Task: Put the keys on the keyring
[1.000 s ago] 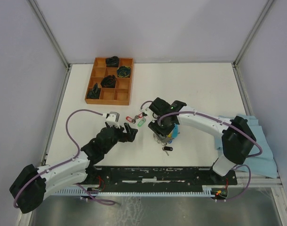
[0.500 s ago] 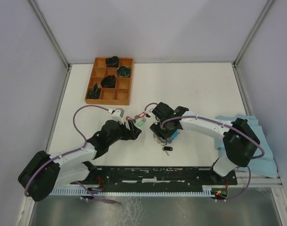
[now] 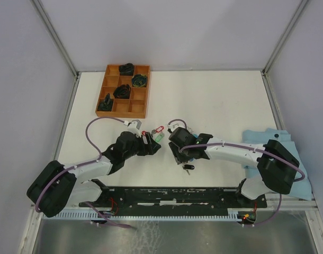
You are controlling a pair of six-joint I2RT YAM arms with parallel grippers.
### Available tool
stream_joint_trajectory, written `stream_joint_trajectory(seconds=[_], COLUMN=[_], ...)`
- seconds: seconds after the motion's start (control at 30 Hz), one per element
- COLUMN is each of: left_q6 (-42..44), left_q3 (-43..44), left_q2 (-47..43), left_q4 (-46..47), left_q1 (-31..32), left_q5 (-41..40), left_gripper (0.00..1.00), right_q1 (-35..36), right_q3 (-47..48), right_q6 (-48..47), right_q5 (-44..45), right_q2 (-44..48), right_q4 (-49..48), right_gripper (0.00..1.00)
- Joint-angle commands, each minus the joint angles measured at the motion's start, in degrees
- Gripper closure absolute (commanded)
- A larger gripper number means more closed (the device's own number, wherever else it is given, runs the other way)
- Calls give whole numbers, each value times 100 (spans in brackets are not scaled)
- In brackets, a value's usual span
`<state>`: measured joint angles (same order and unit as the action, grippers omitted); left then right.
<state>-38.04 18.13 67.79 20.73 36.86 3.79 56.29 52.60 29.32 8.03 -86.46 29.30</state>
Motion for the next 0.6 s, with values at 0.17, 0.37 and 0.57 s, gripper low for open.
stream_joint_trajectory(seconds=[0.17, 0.37, 0.57], left_q6=[-26, 98, 130], left_q3=[461, 532, 518], left_q2=[238, 235, 267], left_q4=[65, -55, -78], left_q1=[-29, -26, -15], left_q5=[283, 284, 313], left_gripper=[16, 16, 16], right_q1=[355, 362, 351], right_q3=[-486, -797, -1126], right_q6=[1548, 1941, 2324], right_q5=[745, 906, 1418], right_q2=[351, 400, 411], right_q4=[-682, -1003, -1335], right_gripper=[59, 63, 62])
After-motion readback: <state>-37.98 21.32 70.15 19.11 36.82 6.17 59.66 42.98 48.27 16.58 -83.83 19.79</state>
